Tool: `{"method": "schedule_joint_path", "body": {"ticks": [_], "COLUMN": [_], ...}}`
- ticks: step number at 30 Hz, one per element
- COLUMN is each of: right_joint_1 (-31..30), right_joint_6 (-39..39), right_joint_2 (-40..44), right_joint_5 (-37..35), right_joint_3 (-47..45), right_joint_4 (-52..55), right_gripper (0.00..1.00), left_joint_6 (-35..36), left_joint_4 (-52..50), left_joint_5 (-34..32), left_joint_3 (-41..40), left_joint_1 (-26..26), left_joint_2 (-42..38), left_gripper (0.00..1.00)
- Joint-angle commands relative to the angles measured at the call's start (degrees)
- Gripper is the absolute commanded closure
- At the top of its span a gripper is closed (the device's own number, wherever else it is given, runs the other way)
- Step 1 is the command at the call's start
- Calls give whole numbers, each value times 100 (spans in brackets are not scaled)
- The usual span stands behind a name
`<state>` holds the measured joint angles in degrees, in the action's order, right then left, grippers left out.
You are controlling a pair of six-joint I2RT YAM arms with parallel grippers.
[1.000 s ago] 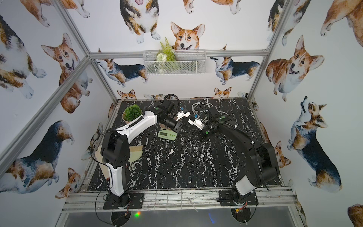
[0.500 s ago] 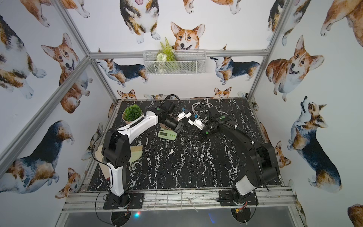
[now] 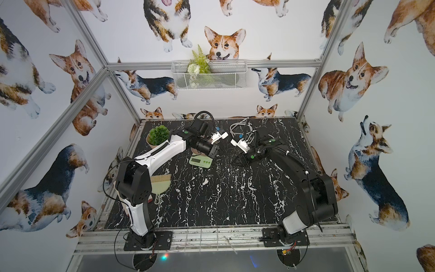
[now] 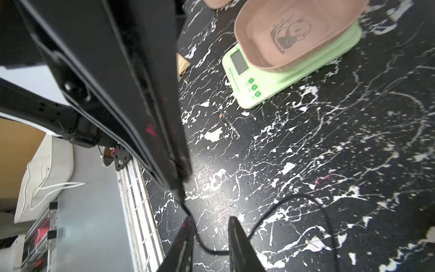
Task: Charge the electronic scale
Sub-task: Pick up the charging cable from the center of the board.
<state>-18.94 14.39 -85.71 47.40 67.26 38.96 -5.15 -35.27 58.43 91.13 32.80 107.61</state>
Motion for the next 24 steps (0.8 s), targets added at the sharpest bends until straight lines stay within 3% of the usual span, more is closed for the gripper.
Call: {"method": "schedule_joint_path", "body": {"ticks": [1, 8, 13, 20, 24], "right_joint_1": [215, 321, 327, 434, 529], "right_joint_6": [-701, -1890, -2786, -4629, -5134], "right_joint_2": [400, 1249, 1486, 1374, 1288], "right_joint_5": [603, 1131, 890, 311, 364], "right_joint_3": [-325, -1117, -1579, -1844, -1755], "right_joint_4": [-1102, -3229, -4652, -6555, -6999], "right_gripper": [60, 47, 44, 43, 44], "left_joint_6": [-1306, -2930, -4105, -4231, -4260], "left_joint_4": [1777, 4103, 5768, 5966, 6086], "left_joint_5": [-161, -541, -603, -704, -631], "left_joint_3": [-449, -1306, -1760, -1840, -1910], "left_joint_1": [-39, -37, -39, -40, -41], "left_joint_2": [-310, -760, -880, -1058, -1101], "left_gripper": [95, 96, 96, 97, 97]}}
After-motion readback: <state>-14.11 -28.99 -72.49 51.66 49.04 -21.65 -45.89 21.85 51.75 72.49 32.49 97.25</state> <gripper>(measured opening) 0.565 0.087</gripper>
